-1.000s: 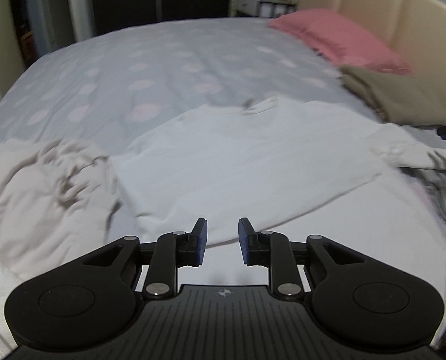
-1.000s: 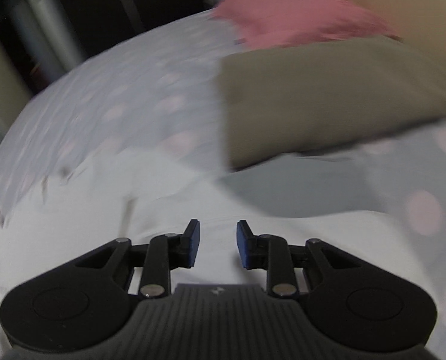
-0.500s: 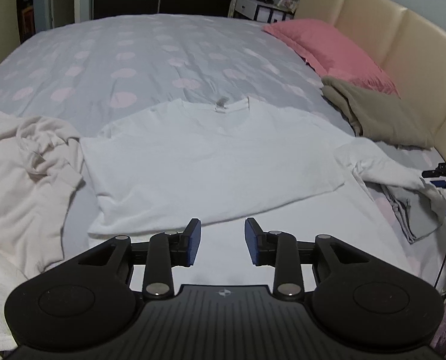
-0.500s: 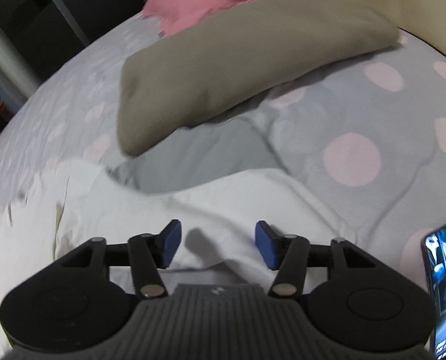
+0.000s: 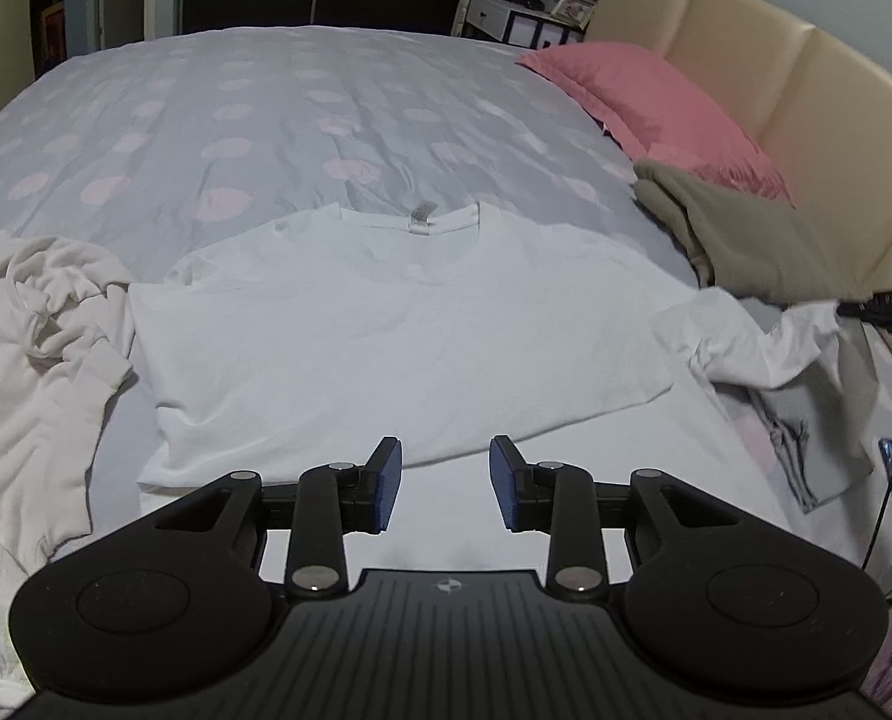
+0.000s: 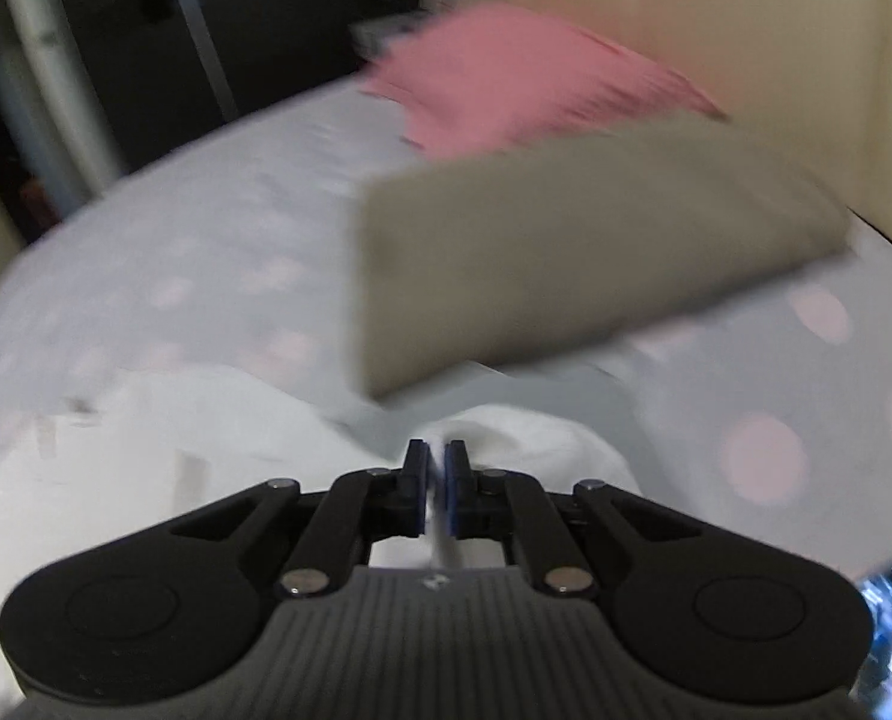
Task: Fold clothes
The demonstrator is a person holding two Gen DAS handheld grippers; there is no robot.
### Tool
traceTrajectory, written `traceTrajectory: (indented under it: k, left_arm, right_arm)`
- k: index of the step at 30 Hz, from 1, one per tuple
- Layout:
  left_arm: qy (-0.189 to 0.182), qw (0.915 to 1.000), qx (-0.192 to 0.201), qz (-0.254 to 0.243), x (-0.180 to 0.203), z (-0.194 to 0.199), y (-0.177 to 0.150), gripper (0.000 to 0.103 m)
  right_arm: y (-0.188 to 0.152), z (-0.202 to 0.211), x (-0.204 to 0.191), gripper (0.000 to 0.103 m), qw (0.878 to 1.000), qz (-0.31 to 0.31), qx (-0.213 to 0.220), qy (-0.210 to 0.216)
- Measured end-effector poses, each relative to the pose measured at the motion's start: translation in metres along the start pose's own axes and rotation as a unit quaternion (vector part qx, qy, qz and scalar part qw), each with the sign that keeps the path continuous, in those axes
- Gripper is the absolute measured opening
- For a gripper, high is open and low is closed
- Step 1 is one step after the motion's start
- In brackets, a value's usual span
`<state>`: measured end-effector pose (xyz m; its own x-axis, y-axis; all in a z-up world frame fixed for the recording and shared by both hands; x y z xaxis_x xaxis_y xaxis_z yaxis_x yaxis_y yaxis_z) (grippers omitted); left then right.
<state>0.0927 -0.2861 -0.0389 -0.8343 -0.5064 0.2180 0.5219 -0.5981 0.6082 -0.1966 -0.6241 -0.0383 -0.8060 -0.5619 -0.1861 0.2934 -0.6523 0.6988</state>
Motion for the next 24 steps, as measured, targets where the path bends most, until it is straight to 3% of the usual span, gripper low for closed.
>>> traceTrajectory:
  k: [5, 9, 12, 14, 16, 19, 24]
  left_arm:
    - [0.007, 1.0, 0.002, -0.004, 0.001, 0.001, 0.003, 0.03]
    - [0.011, 0.9999, -0.001, 0.005, -0.003, 0.0, 0.003, 0.03]
    - [0.011, 0.9999, -0.002, 0.002, -0.003, 0.0, 0.003, 0.03]
    - [0.012, 0.9999, -0.003, -0.006, -0.003, 0.001, 0.001, 0.031]
    - [0.013, 0.9998, -0.004, -0.014, -0.002, 0.001, 0.0, 0.031]
    - [0.018, 0.9998, -0.006, -0.012, -0.007, 0.001, -0.003, 0.032]
    - [0.026, 0.9996, -0.013, -0.001, -0.018, 0.0, -0.008, 0.032]
  right_arm:
    - [0.003, 0.011, -0.092, 0.007, 0.993, 0.079, 0.008, 0.091]
    - [-0.018, 0.012, -0.155, 0.008, 0.976, 0.141, -0.028, 0.165]
    - [-0.041, 0.004, -0.184, 0.014, 0.963, 0.174, -0.063, 0.196]
    - [-0.051, -0.002, -0.192, 0.017, 0.959, 0.186, -0.078, 0.2]
    - [-0.054, -0.003, -0.188, 0.033, 0.96, 0.179, -0.082, 0.198]
    - [-0.05, 0.001, -0.175, 0.034, 0.967, 0.152, -0.078, 0.188]
    - [-0.043, -0.013, -0.13, 0.036, 0.984, 0.102, -0.08, 0.126]
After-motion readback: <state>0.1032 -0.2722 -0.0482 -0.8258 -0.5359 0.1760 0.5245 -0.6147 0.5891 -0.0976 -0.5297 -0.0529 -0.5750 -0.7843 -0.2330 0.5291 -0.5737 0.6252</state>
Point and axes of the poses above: each gripper's, at about its wrist camera, not at the fingertips, and z roughly against the way its jaws point, x to its right, y to its top, the point moved 5 cm from there along -z, roughly the way its jaws point, and after that the axes turned 2 degrees about z, right-handed, at the moved point
